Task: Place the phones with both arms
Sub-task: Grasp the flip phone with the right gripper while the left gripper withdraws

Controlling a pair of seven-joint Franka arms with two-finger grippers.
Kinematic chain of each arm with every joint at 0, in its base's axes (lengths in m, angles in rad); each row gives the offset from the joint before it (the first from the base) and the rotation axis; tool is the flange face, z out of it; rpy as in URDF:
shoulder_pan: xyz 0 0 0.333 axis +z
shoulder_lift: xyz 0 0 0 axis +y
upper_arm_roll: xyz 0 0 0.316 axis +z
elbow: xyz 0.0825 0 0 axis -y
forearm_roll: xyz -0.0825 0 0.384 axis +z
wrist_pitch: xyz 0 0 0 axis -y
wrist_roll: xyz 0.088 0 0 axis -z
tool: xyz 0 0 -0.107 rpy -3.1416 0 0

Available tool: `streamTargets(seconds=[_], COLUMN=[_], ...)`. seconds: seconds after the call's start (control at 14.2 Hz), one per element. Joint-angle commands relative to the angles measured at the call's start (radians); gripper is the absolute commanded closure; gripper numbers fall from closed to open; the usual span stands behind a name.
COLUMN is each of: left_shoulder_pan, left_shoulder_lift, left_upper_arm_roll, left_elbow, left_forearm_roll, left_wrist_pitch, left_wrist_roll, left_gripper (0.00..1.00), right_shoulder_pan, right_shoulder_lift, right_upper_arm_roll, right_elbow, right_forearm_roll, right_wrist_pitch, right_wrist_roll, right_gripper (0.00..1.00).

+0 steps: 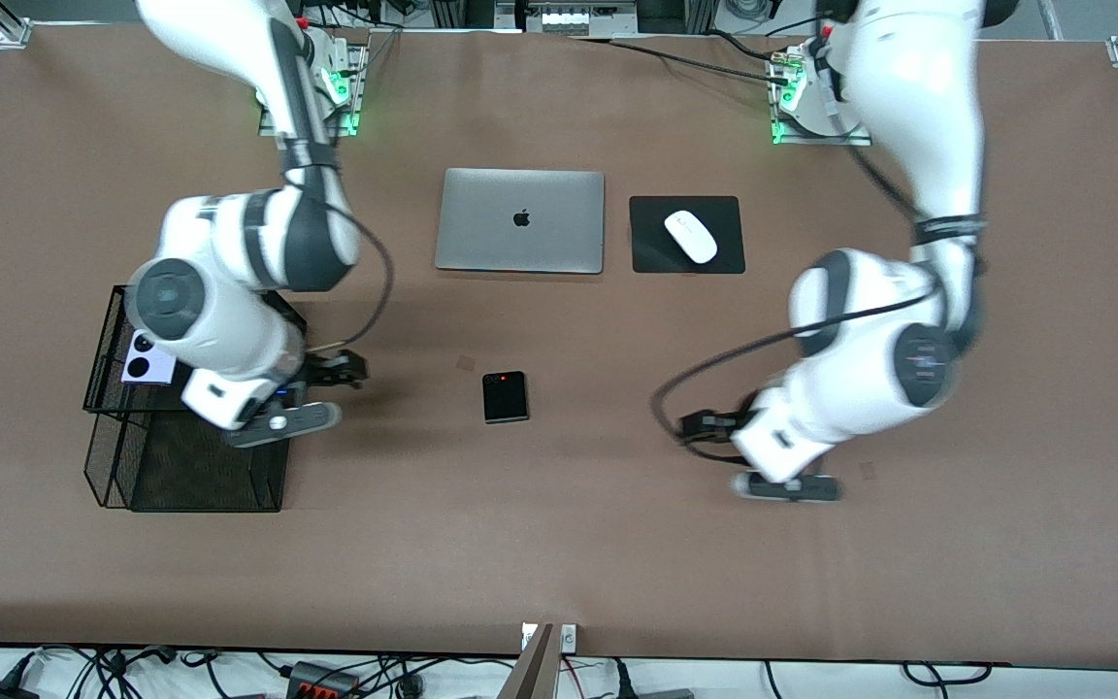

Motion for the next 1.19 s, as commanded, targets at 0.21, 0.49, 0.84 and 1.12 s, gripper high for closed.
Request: streamTargets(seconds=[0.21, 0.49, 0.84, 1.12], left_shoulder_pan=[0.173, 0.256, 0.366, 0.48], left_shoulder_lift=[-0.193, -0.311, -0.481, -0.529], left_upper_arm_roll=[-0.038, -0.081, -0.193, -0.305], left_elbow=[-0.081, -0.142, -0.276, -0.334], left_forearm_roll=[0.21, 0.38, 0.523, 0.578], left_wrist_pitch=[-0.267, -0.304, -0.301, -0.303], left_wrist_roll=[0.026, 0.021, 0.012, 0.012], left_gripper=[0.0, 0.0, 0.0, 0.0], right_shoulder_pan=[0.012, 0.014, 0.049, 0.058], right_shoulder_lift=[0.123, 0.206, 0.272, 0.291], right_upper_arm_roll=[0.189, 0.255, 0.262, 0.271], right_elbow=[0.032, 0.073, 0.101, 0.101], right_forearm_roll=[0.02, 0.018, 0.012, 0.017], right_wrist_pitch=[0.272, 0.384, 0.394, 0.397], right_wrist_roll=[0.194, 0.27, 0.285, 0.291], right_gripper=[0.0, 0.0, 0.0, 0.0])
